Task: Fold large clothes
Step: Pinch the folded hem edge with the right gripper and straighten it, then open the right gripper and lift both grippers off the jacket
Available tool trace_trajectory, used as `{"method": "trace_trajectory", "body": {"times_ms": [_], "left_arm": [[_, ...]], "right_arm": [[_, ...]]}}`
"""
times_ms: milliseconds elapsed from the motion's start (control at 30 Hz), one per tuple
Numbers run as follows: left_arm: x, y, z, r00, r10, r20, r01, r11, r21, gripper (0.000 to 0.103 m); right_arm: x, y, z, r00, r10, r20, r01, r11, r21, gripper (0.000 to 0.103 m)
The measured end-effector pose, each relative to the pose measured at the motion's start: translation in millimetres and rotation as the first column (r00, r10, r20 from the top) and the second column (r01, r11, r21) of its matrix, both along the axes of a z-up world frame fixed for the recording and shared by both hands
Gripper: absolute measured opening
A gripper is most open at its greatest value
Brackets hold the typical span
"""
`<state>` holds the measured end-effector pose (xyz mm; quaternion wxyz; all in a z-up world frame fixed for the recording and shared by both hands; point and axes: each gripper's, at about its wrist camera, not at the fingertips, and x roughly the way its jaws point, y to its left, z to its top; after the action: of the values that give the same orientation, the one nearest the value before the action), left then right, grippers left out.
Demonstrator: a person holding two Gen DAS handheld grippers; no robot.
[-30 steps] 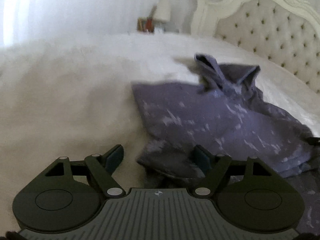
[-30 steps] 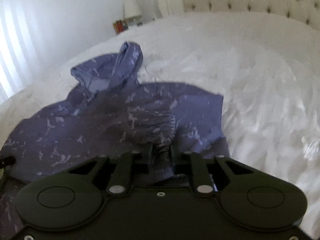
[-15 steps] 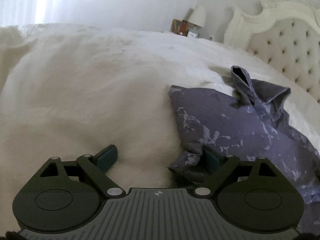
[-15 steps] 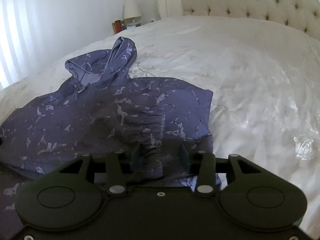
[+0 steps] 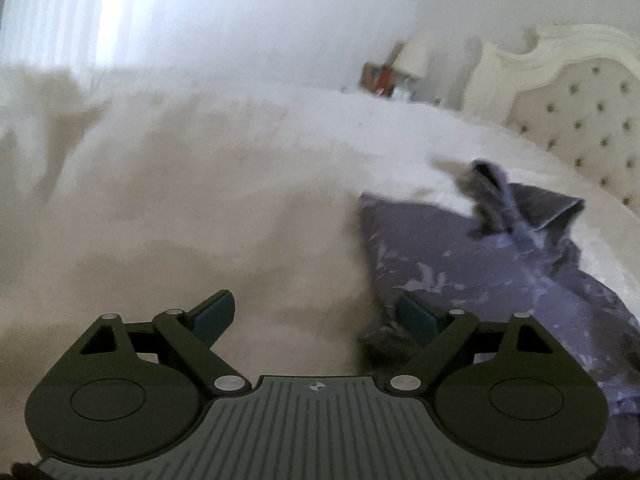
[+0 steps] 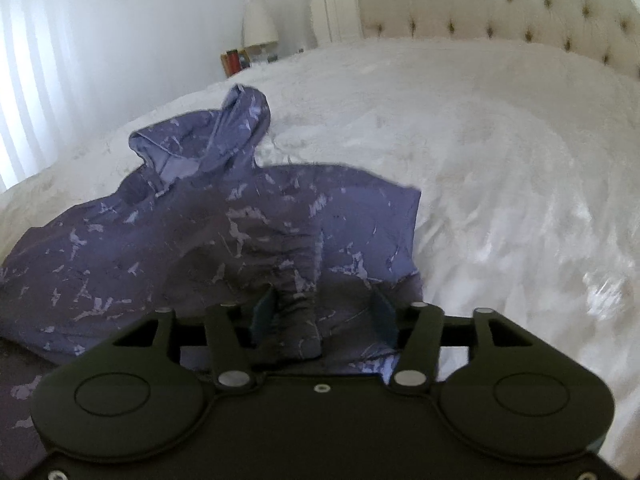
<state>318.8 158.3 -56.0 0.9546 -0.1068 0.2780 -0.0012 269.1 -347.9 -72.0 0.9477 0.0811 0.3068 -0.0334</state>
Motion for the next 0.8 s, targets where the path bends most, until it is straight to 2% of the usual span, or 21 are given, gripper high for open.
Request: {"method": "trace_trajectory", "body": {"times_ms": [100,233,367,433,633,733,800], "left_arm": [[-8.9,-6.3,10.4,0.998,-0.041,0.043,0.039,0.998,0.046,0.089],[-11.8,-23.5,16.7,0.996,-0.082,0.046,0.075,0.986,0.146,0.09],[-8.3,-51.1,21.7,0.985,-0.166,0.047,0.147,0.952,0.269,0.09],[-8.1,-65.0,22.2,0.973,-0.223,0.062,0.195,0.932,0.306,0.09],[-7.0,-90.5,11.2,0.928,-0.368,0.062,0.329,0.886,0.328,0.09],[15.9,-92.4,-9.5,0.932,-0.36,-0.052,0.359,0.886,0.294,0.091],[26.0,-88.4,-21.0,0.932,-0.354,-0.076,0.361,0.894,0.266,0.098]], "right_arm": [[-8.8,4.2,10.0,0.999,0.025,0.046,-0.024,0.999,-0.024,0.061],[-12.9,12.4,19.8,0.994,0.066,0.089,-0.066,0.998,-0.013,0.062],[-7.9,21.3,23.7,0.99,0.09,0.111,-0.09,0.996,-0.008,0.062],[-6.6,26.4,24.6,0.986,0.115,0.125,-0.116,0.993,0.004,0.062],[2.4,36.4,12.6,0.982,0.166,0.088,-0.169,0.985,0.02,0.062],[10.0,33.4,-3.2,0.988,0.153,0.021,-0.154,0.988,0.03,0.062],[12.5,31.9,-9.9,0.988,0.154,0.012,-0.154,0.987,0.045,0.062]]}}
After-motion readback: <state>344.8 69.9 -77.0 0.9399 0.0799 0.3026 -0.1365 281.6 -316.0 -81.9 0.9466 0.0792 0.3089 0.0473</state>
